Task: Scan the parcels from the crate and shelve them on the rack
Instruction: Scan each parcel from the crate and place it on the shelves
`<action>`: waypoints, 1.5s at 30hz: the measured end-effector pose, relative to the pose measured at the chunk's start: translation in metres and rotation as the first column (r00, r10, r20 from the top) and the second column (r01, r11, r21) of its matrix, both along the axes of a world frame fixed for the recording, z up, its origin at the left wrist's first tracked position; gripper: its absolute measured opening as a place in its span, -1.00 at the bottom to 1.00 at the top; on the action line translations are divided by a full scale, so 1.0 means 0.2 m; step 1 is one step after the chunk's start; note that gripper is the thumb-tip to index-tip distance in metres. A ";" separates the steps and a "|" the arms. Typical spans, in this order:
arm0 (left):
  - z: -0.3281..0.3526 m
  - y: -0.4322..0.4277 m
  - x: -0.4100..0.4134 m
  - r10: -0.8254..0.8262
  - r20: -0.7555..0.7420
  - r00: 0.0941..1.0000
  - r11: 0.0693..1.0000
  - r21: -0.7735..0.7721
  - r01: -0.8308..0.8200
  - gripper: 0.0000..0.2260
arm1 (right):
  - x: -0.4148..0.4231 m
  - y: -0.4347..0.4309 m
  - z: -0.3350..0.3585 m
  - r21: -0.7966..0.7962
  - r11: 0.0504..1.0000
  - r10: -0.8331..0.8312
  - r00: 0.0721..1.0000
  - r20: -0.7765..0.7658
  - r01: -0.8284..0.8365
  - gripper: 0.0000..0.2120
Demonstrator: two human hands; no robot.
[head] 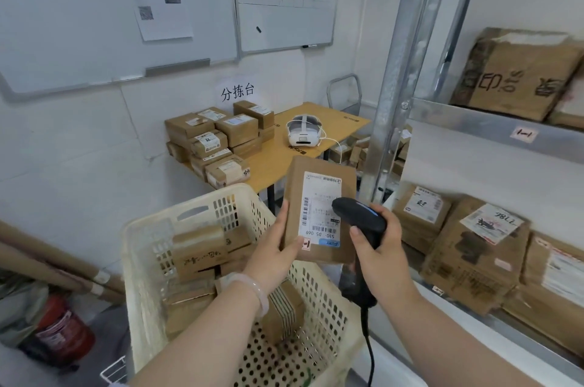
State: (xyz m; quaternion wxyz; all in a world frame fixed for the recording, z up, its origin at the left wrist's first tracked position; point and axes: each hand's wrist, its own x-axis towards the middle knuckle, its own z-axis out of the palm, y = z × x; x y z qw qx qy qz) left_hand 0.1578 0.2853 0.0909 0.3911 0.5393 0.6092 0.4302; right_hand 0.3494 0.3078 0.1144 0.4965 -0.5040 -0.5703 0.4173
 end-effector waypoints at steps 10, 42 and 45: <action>-0.03 0.01 0.15 -0.222 -0.225 0.949 0.967 0.077 0.245 -0.32 | 0.22 -0.22 -0.01 0.067 0.985 -0.157 0.987 -0.031 0.159 -0.46; 0.35 -0.31 1.30 -0.593 -0.368 0.716 0.774 -0.015 0.633 -0.04 | 1.44 -1.09 0.14 0.152 0.967 -0.241 0.930 0.278 0.205 -0.43; 0.43 -0.33 1.40 -0.652 -0.408 0.639 0.721 -0.072 0.689 -0.02 | 1.52 -1.18 0.18 0.180 0.967 -0.230 0.913 0.338 0.178 -0.44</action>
